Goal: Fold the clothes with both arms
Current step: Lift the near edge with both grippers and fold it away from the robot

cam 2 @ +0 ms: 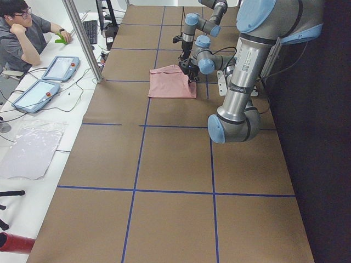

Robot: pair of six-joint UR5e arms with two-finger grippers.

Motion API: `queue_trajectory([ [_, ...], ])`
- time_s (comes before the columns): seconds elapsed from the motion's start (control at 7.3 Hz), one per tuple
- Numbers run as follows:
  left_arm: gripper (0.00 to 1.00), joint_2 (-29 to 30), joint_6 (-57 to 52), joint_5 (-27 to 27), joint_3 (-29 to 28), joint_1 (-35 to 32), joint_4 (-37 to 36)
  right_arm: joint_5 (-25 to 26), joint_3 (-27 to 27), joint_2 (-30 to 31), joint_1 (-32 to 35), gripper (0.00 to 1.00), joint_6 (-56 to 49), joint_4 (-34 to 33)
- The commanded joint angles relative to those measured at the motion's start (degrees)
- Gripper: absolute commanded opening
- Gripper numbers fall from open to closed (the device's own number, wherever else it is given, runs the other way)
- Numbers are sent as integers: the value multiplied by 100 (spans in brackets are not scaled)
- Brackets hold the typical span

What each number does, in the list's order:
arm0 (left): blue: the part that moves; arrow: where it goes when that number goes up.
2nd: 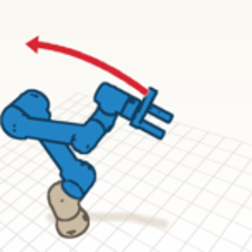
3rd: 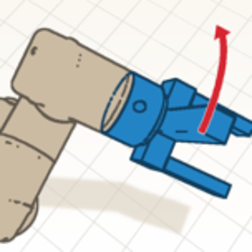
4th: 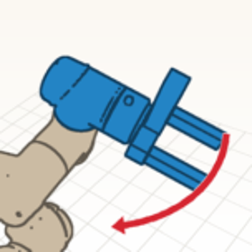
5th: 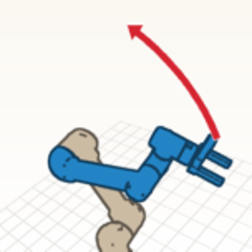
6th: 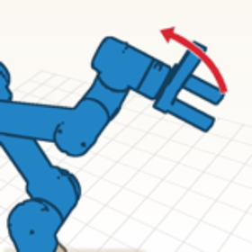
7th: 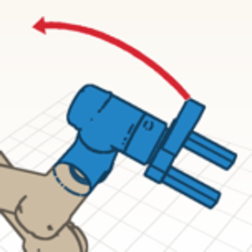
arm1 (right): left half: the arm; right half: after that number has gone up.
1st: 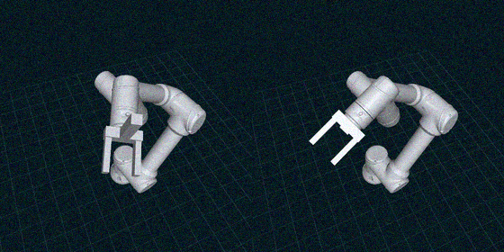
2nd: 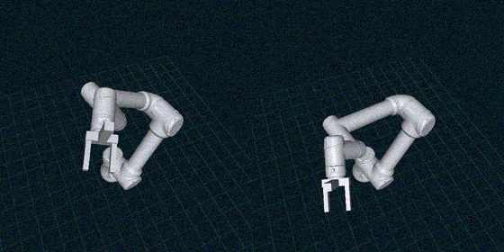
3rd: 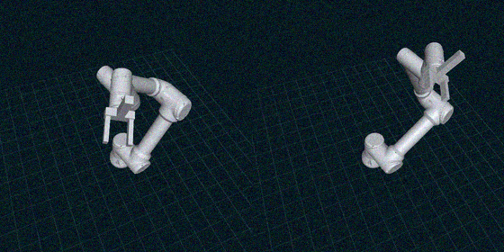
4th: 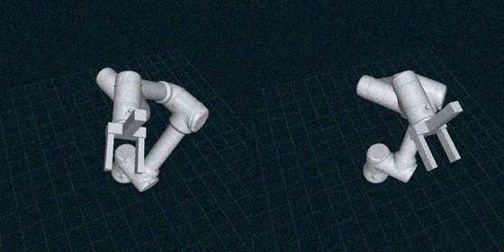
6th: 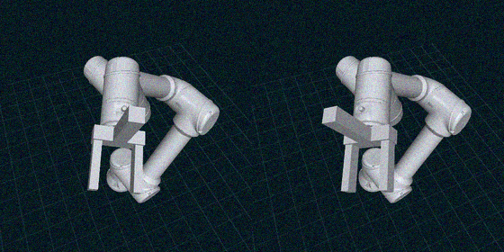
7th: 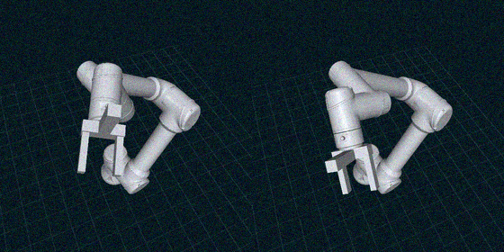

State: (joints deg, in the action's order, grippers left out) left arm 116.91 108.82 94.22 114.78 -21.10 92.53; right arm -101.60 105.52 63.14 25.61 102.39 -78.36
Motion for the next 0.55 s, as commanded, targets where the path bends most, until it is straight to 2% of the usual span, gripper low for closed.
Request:
queue_trajectory([
  [0.0, 0, 356, -10, 0, -592, -445, 272, 9, -773, -509, 382, 0, -87, 40],
  [0.27, 0, 709, -27, 18, -1734, -999, 1096, 9, -2160, -1205, 891, 0, -166, 922],
  [0.41, 0, 824, -175, 18, -2131, -1210, 1361, 9, -2837, -1486, 1085, 0, -184, 1310],
])
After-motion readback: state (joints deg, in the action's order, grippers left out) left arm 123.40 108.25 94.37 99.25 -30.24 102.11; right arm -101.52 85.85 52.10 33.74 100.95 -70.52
